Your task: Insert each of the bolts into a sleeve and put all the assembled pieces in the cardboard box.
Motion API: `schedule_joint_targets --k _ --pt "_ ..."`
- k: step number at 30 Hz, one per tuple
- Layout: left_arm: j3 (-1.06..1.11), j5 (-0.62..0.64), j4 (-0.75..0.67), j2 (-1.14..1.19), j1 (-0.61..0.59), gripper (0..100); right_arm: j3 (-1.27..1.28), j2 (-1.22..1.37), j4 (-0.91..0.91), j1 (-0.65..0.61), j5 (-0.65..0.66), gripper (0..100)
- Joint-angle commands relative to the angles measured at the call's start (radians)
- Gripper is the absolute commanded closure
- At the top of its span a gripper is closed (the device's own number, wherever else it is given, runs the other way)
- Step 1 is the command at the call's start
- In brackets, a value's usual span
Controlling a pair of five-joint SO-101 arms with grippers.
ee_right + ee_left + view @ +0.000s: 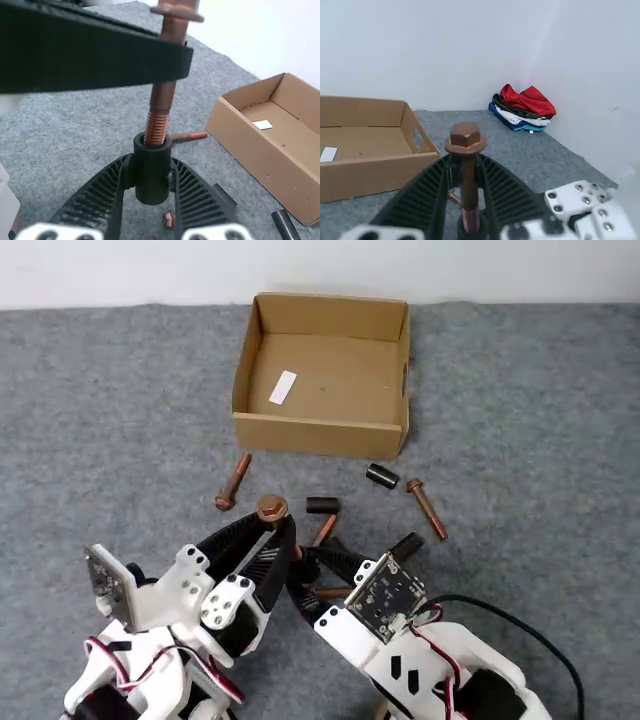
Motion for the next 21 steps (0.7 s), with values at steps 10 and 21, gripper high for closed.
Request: schedule_joint_targets --k 10,21 --pt "0.008 -0.026 0.25 0.003 0.149 100 -0.074 -0.007 -0.015 -0.01 0.012 99.0" --pt "0.005 -0.12 0.255 0.008 0.118 84 -0.074 -0.007 -0.015 -0.01 0.014 99.0"
